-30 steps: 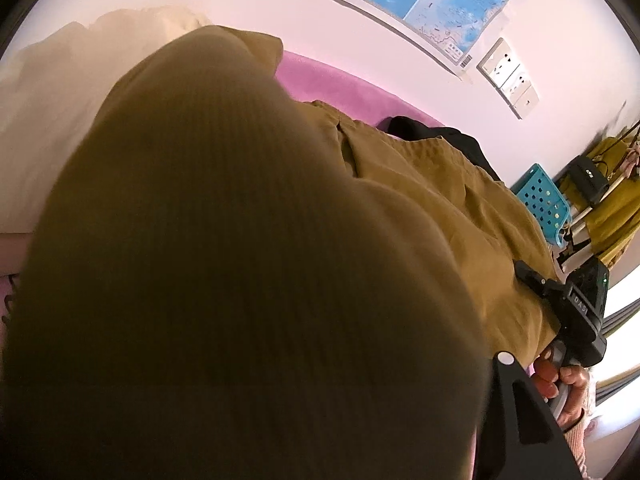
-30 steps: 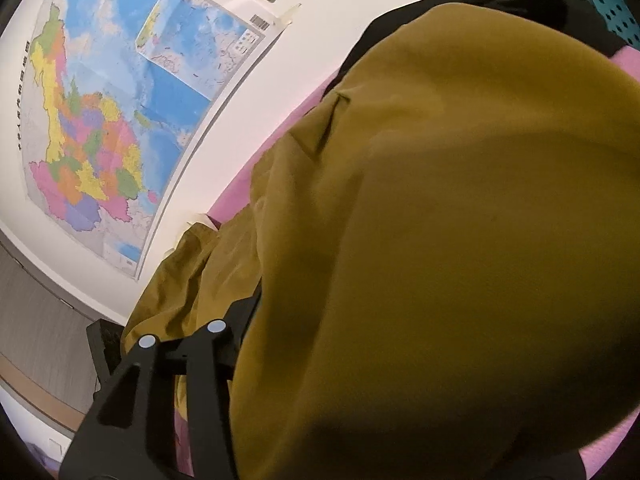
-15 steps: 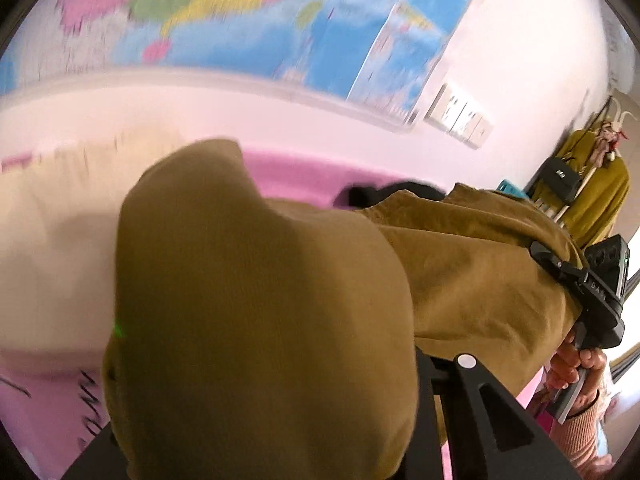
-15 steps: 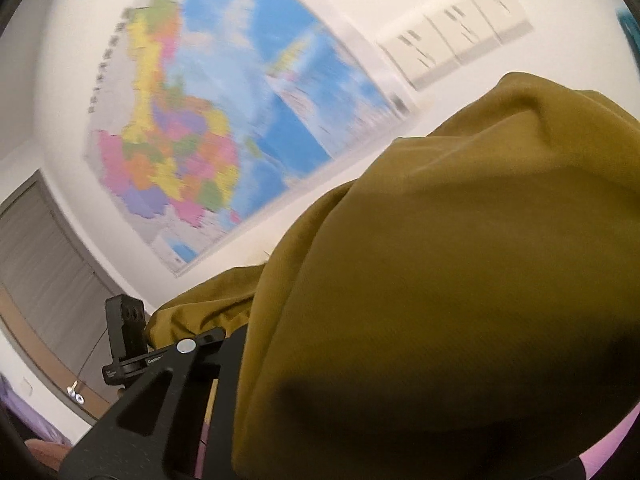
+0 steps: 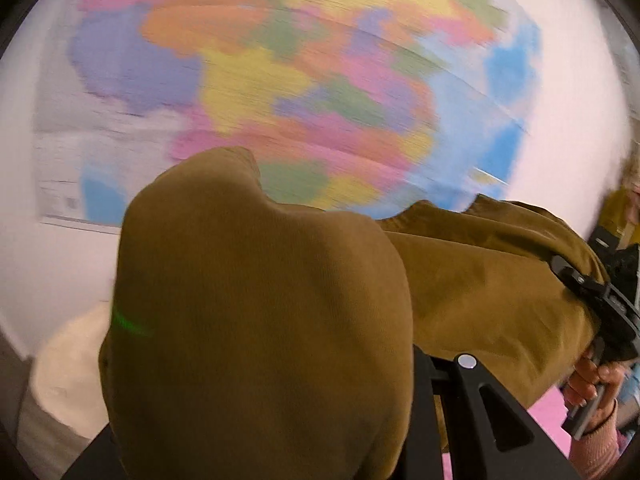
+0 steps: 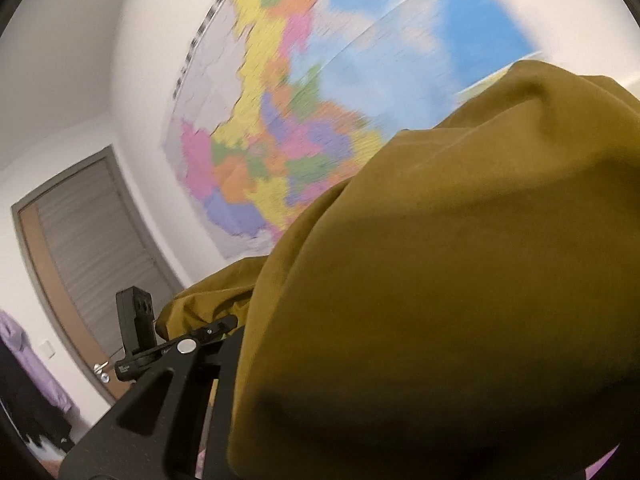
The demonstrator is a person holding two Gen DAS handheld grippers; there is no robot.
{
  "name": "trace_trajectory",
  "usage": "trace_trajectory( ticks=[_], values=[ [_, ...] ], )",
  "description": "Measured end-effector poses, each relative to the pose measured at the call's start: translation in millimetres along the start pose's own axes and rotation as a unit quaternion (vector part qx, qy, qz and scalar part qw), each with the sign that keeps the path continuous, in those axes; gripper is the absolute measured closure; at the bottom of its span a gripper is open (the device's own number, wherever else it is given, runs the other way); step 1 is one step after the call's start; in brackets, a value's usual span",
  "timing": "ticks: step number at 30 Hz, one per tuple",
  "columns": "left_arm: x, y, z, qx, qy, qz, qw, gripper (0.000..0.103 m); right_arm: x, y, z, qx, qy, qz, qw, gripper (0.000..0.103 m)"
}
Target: Fold large clothes
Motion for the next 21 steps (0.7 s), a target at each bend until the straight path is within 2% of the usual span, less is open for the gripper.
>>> trace_trajectory(
  ticks=[2,5,9,11,13,16,17,19,21],
  values=[
    [28.4,-8.9,9.5,-0.009,-0.03,-0.001,0.9995,0.081,16.8,2.6,-39.7,0.012,-0.026,-0.009,1.0,0.084],
    [77.4,-22.8,14.5,-0.017,-0.093,0.001,0.9955,0.081,38.1,12.1,-87.6,0.028,-0.043,-0.008,0.999,0.084],
    [147.7,-27.4,17.7,-0.022,-0.16,0.037,0.9861,0.082,71.0,48.4,-149.9,0.062,-0.06,0.016,0.996,0.085],
    [179.3,-24.5,19.5,-0.019,-0.182,0.048,0.9819,0.082,83.6,76.7,-179.9,0.083,-0.061,0.036,0.994,0.085],
    [215.5,-7.3,11.7,-0.011,-0.212,0.065,0.975,0.082,84.7,104.5,-204.7,0.122,-0.062,0.03,0.99,0.085],
    [265.6,38.5,-10.0,0.04,-0.244,0.106,0.9633,0.082,79.8,160.6,-236.7,0.206,-0.035,0.048,0.977,0.08],
    [276.4,52.0,-16.3,0.055,-0.249,0.118,0.9597,0.081,76.1,171.0,-239.4,0.219,-0.031,0.045,0.974,0.074],
    [289.5,71.9,-20.7,0.06,-0.256,0.126,0.9565,0.075,67.9,181.6,-236.4,0.229,-0.029,0.037,0.972,0.071],
    [296.5,79.3,-18.8,0.056,-0.253,0.142,0.9554,0.071,67.8,178.5,-226.7,0.233,-0.037,0.045,0.971,0.054]
  ],
)
Point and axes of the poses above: each gripper's, at about its wrist camera, not at the fingertips, and z roughly against the way its jaws point, x to its left, y to its underside, the point moved 4 cm from there along -z, roughly the way its jaws point, and after that the axes turned 13 degrees about y, right-handed, at the moved point
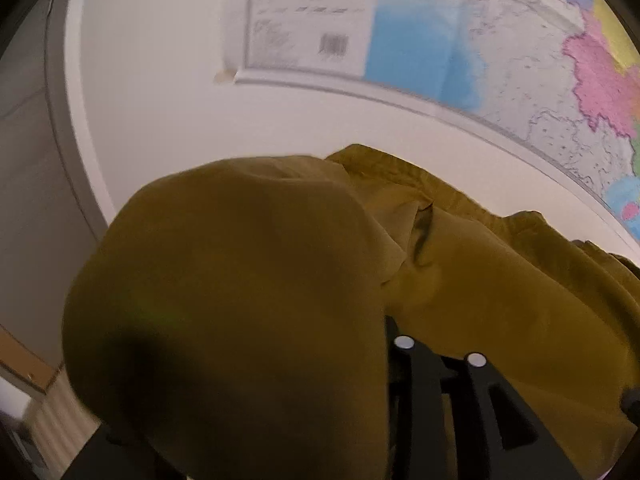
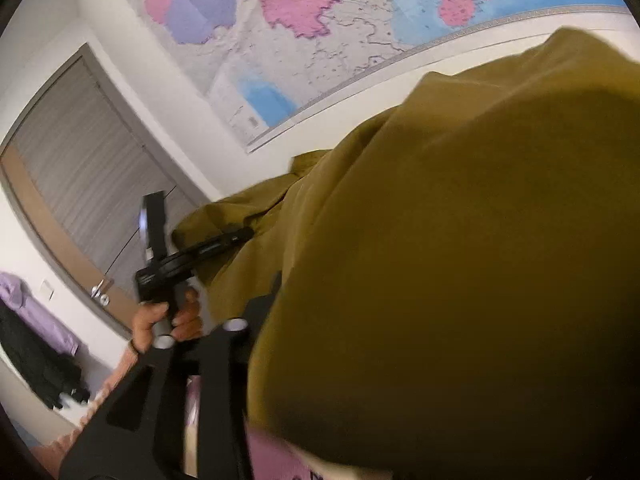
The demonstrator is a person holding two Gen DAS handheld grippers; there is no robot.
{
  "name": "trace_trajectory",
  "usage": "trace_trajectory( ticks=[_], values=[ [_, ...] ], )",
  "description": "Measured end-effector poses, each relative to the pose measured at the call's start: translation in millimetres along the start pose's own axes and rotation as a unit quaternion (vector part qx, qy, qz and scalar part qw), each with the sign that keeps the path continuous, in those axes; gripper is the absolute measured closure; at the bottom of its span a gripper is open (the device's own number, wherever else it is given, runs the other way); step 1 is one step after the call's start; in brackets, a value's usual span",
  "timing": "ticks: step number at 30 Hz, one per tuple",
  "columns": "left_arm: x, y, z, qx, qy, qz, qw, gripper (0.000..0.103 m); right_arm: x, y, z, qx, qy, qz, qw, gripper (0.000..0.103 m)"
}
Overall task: Fold large clothes
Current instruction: 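Lower the folded shirt onto the cream pillow stack with both grippers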
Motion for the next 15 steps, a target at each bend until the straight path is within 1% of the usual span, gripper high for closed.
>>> trace_trajectory(
  ticks=[1,2,3,5,6,8,9,10,11,12,13,15],
  values=[
    [2.5,0.0,0.1,0.0,0.003,0.005,1.0,0.071,0.8,-0.6,8.7,0.002,0.0,0.005,1.0,0.051],
    [4.2,-0.4,0.1,0.0,0.005,0.009,0.9999,0.069,1.1,-0.7,19.8,0.002,-0.002,0.009,1.0,0.045],
    [5.3,-1.0,0.3,0.0,0.0,0.008,1.0,0.066,0.9,-2.6,28.9,0.003,0.0,0.013,1.0,0.042],
    [5.5,-0.7,1.2,0.001,-0.009,0.001,1.0,0.063,-2.2,0.6,46.3,0.005,0.007,0.023,1.0,0.042],
    [5.2,0.3,2.0,0.001,-0.017,-0.004,0.9998,0.059,-5.3,3.0,59.0,0.007,0.007,0.03,1.0,0.042],
    [6.0,-1.0,10.1,0.002,-0.032,-0.01,0.9994,0.054,-7.8,12.6,72.0,0.01,0.017,0.044,0.999,0.042],
    [7.4,-0.4,11.9,0.003,-0.034,-0.01,0.9994,0.052,-6.9,17.0,77.6,0.007,0.02,0.058,0.998,0.042],
    [6.7,0.6,12.6,0.003,-0.035,-0.011,0.9993,0.05,-5.9,17.8,84.6,0.005,0.033,0.074,0.997,0.043],
    [6.6,2.0,17.3,0.003,-0.038,-0.009,0.9992,0.044,-5.7,19.4,94.2,0.003,0.049,0.093,0.994,0.043],
    [8.6,3.9,22.0,0.0,-0.04,-0.006,0.9992,0.042,-6.4,20.5,99.0,0.001,0.053,0.101,0.993,0.043],
    [9.5,4.9,25.9,-0.001,-0.038,-0.005,0.9993,0.042,-6.7,20.1,107.0,-0.004,0.06,0.108,0.992,0.043],
    [10.4,8.2,36.5,-0.001,-0.041,-0.007,0.9991,0.041,-4.2,17.1,124.4,-0.019,0.053,0.126,0.99,0.044]
  ],
)
Point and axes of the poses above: each gripper's, at about its wrist camera, not at the fingertips, and z roughly against the way its jaws point, x to its left, y to its underside, the point moved 4 cm from there along -z, roughly the way its jaws point, and after that the axes turned 13 degrees about y, right-handed, at the moved point
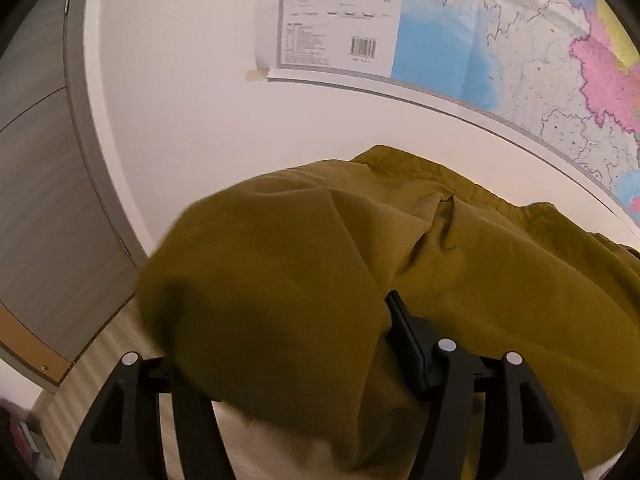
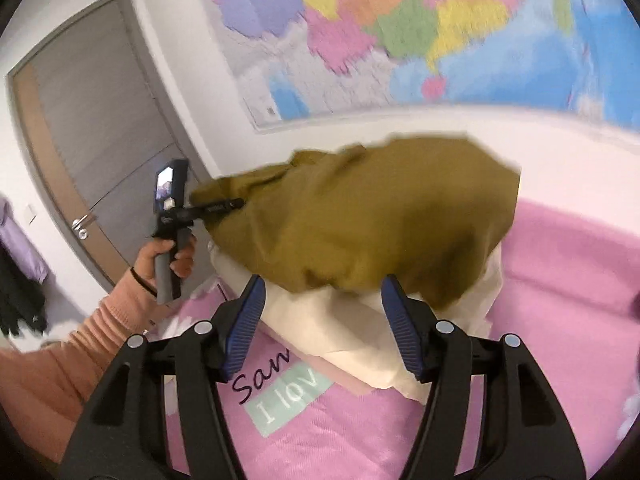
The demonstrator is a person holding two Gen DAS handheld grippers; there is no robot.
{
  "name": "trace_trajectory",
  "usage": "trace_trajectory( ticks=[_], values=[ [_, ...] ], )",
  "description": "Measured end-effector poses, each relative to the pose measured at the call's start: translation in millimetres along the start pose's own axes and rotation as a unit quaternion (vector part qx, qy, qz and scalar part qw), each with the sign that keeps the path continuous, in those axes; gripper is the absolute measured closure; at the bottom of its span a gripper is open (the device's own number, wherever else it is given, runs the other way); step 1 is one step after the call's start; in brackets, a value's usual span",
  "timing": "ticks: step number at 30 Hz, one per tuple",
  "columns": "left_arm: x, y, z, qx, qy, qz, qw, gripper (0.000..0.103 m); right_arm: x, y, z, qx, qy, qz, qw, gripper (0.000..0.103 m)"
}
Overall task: Fold large clothes
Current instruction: 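Lower the folded shirt onto the cream pillow stack with both grippers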
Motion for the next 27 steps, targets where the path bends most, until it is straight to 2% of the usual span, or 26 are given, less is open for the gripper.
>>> trace_trajectory(
  ticks=[3,6,10,11,13,15,17,23,27],
  values=[
    [-2.3,5.6,22.8,-0.019,0.001,-0.003,0.9998,0.041,3.4,-22.0,25.7,-0.055,0.018,0.031,0.998,0.044],
    [-7.8,11.7,45.8,-0.057,0.004,0.002,0.9984,0.039,-3.8,-41.0,20.7,-0.071,0.049,0.031,0.996,0.043],
    [-21.5,21.1,66.9,-0.077,0.006,-0.002,0.997,0.038,-20.4,-49.6,-13.9,-0.046,0.073,0.01,0.996,0.045],
    [-26.5,22.3,71.8,-0.084,0.008,-0.009,0.9964,0.037,-26.0,-48.0,-28.6,-0.028,0.075,0.002,0.997,0.045],
    [-42.4,27.3,85.8,-0.101,0.011,-0.032,0.9943,0.035,-33.6,-38.7,-46.3,-0.004,0.079,-0.005,0.997,0.045],
    [-57.9,32.2,95.3,-0.108,0.012,-0.056,0.9925,0.031,-42.0,-28.1,-61.4,0.011,0.099,-0.005,0.995,0.05],
    [-73.6,37.2,101.6,-0.109,0.024,-0.077,0.9907,0.031,-49.7,-16.8,-74.0,0.029,0.094,-0.015,0.995,0.051],
    [-97.5,40.8,101.2,-0.105,0.047,-0.089,0.9894,0.031,-60.9,2.9,-93.5,0.084,0.087,-0.032,0.992,0.052],
    [-109.6,44.4,91.8,-0.095,0.055,-0.097,0.9892,0.031,-52.8,-0.3,-80.5,0.091,0.094,-0.015,0.991,0.052]
  ],
)
Point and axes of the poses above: each gripper's, at about its wrist camera, not at the fingertips, and z roughly against the way its jaws point, x to its left, y to its underside, the point moved 4 cm from there along -z, roughly the way its jaws point, and after that the axes turned 13 degrees about y, right-handed, at the moved point
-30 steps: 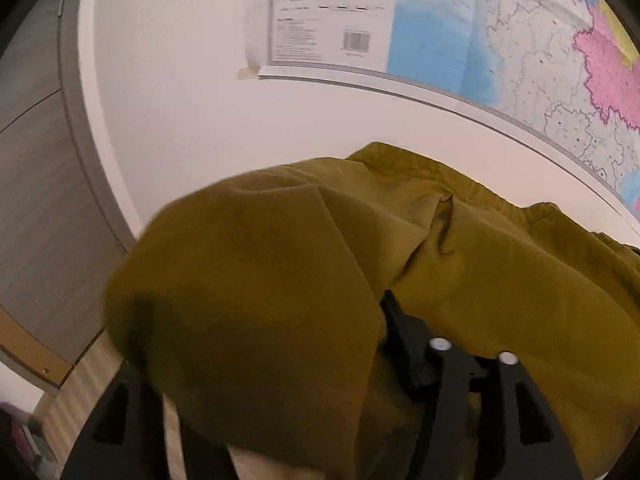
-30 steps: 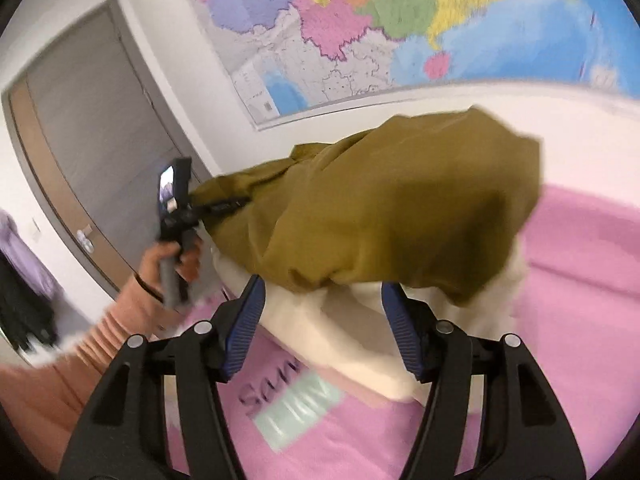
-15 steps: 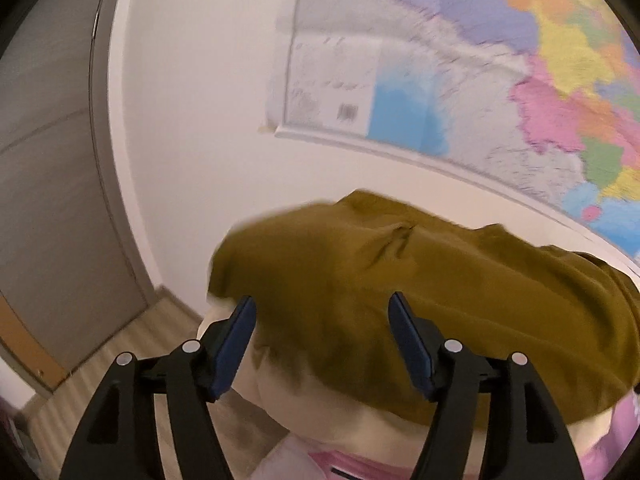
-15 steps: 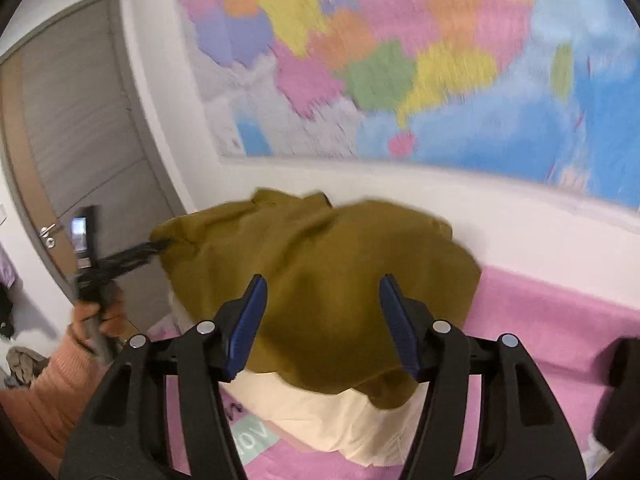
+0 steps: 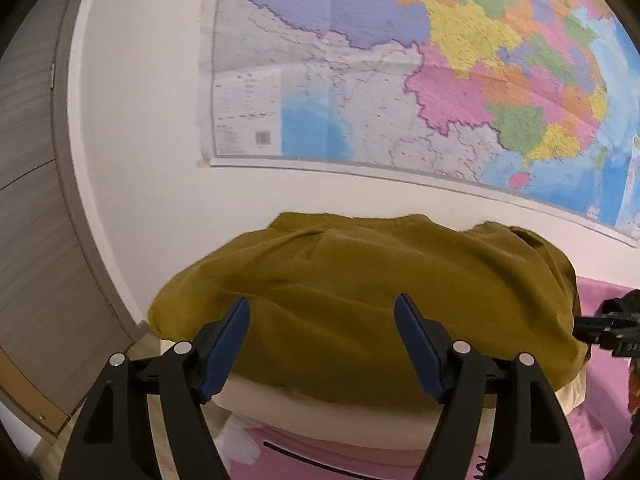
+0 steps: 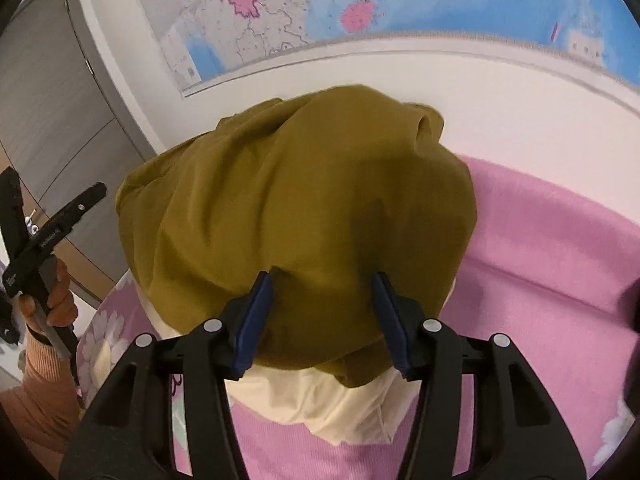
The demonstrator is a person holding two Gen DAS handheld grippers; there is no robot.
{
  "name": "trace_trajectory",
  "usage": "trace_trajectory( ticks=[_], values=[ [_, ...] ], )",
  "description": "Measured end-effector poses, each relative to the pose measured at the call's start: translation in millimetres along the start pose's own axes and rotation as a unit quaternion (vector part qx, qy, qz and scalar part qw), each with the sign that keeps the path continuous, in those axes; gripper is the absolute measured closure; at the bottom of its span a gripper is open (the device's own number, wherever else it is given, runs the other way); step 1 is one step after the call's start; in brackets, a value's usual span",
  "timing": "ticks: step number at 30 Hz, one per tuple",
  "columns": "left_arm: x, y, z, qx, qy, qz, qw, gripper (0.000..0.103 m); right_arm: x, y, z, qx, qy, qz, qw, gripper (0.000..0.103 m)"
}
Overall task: Fold large clothes
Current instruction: 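Lower the folded shirt onto the cream pillow stack with both grippers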
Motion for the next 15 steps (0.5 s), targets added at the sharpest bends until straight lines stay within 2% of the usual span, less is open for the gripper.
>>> trace_trajectory(
  ticks=[5,8,11,13,15],
  values=[
    [-12.9,5.3,-10.5,0.015,0.013,-0.009,0.9998,0.03,16.2,-22.0,41.1,-0.076,-0.007,0.015,0.997,0.054],
    [-24.2,8.1,-22.2,0.031,0.032,-0.012,0.9989,0.029,30.1,-39.8,41.6,-0.101,0.0,0.026,0.994,0.054],
    [-36.9,13.1,-37.6,0.052,0.057,-0.014,0.9969,0.027,35.1,-48.3,21.8,-0.083,-0.006,0.025,0.996,0.053],
    [-41.5,19.7,-50.8,0.068,0.061,-0.009,0.9958,0.025,32.5,-43.0,-6.7,-0.044,0.008,0.02,0.999,0.053],
    [-43.1,24.5,-59.0,0.077,0.056,-0.012,0.9953,0.023,26.8,-33.4,-20.0,-0.028,0.006,0.01,1.0,0.053]
  ],
)
Point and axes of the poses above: each gripper's, at about its wrist camera, not at the fingertips, and z roughly against the way its jaws point, x to its left, y to its underside, the point moved 4 cm from there along -z, roughly the way its jaws point, and after that the axes turned 13 degrees about y, right-handed, at the moved point
